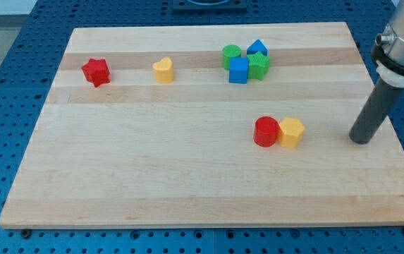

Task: Move the red circle along with yellow hexagon vertically below the group of blocks

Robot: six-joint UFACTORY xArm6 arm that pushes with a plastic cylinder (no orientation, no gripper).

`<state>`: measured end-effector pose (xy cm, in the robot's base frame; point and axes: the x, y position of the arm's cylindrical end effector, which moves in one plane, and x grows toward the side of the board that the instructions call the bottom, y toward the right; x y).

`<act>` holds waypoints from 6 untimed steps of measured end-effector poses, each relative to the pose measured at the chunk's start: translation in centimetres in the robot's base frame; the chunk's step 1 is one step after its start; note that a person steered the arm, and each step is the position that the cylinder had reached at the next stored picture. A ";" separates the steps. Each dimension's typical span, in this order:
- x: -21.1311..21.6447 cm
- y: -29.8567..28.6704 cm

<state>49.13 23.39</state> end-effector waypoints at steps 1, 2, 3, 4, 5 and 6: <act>0.0 -0.2; 0.0 -1.1; 0.0 -1.8; 0.0 -3.3; 0.0 -5.4; 0.0 -6.9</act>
